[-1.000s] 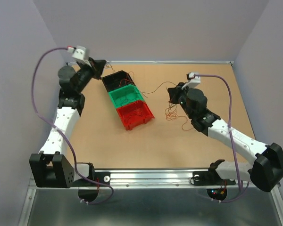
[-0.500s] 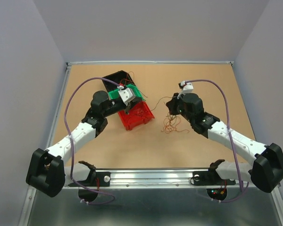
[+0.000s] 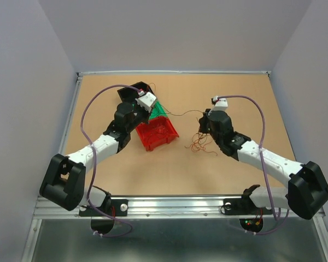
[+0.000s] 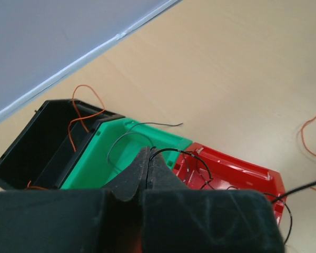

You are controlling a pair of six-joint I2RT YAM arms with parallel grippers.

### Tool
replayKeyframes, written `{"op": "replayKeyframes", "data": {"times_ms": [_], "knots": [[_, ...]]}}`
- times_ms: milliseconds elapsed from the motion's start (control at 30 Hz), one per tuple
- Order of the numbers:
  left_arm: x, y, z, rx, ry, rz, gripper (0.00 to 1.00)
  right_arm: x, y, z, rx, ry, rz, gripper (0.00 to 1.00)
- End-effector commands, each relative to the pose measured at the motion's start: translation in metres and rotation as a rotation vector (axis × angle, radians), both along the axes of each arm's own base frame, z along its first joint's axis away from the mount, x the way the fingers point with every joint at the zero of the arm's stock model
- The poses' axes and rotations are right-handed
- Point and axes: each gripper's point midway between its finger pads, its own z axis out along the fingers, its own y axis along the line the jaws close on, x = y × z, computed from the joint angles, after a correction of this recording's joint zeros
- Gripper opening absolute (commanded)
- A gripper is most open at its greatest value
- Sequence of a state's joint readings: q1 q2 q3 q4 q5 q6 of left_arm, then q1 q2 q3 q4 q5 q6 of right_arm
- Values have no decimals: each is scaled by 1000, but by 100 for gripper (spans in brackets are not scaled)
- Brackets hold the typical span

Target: Untangle the cables

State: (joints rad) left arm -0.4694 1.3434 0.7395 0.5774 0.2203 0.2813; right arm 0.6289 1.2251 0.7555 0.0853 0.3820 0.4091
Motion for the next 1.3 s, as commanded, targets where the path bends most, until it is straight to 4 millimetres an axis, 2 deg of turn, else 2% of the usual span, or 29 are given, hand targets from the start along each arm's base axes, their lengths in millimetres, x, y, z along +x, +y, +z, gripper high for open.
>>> {"op": "replayKeyframes", "data": {"times_ms": [0, 167, 267, 333, 367, 400, 433, 467, 500, 533, 633, 667, 833, 867, 900, 933, 967, 1000, 1133, 1233, 1267], "knots": [[21, 14, 40, -50, -106, 133, 0, 12, -3, 2, 16, -29, -71, 1], [13, 13, 34, 1, -120, 103, 0, 15, -1, -8, 8, -6, -74, 0], [2, 7, 20, 48, -96, 33, 0, 17, 5, -15, -6, 14, -44, 1], [-13, -9, 11, 101, -87, -116, 0, 18, 8, -18, -9, 22, -35, 1], [-24, -15, -5, 143, -34, -179, 0, 18, 9, -22, -14, 32, -31, 1], [-30, -25, -5, 170, -41, -257, 0, 19, 12, -23, -12, 38, -19, 1], [-38, -29, -22, 206, 21, -296, 0, 19, 13, -27, -18, 45, -15, 1], [-37, -34, -19, 215, 23, -311, 0, 19, 14, -28, -19, 48, -12, 1], [-36, -33, -35, 254, 65, -308, 0, 20, 14, -28, -21, 49, -14, 0], [-33, -35, -29, 260, 47, -302, 0, 20, 13, -30, -25, 51, -21, 1], [-31, -34, -60, 339, 140, -286, 0, 21, 9, -31, -32, 52, -39, 1], [-30, -32, -65, 351, 155, -272, 0, 21, 9, -31, -35, 52, -43, 1], [-19, -9, -99, 440, 235, -131, 0, 22, 1, -30, -42, 53, -85, 0], [-22, -6, -118, 471, 290, -134, 0, 21, 1, -32, -44, 57, -85, 1], [-19, -9, -119, 473, 304, -136, 0, 22, 2, -31, -43, 56, -82, 1], [-22, -7, -132, 495, 352, -145, 0, 23, 2, -34, -50, 64, -83, 0], [-21, -9, -133, 497, 360, -148, 0, 23, 4, -35, -51, 67, -79, 1], [-21, -12, -132, 489, 363, -160, 6, 23, 4, -36, -52, 72, -76, 1], [-24, -12, -126, 461, 362, -173, 20, 24, 4, -38, -61, 80, -78, 1], [-22, -11, -107, 400, 343, -177, 27, 24, 2, -37, -67, 74, -90, 1], [-17, -4, -101, 375, 342, -165, 28, 24, 0, -36, -67, 73, -96, 1]]}}
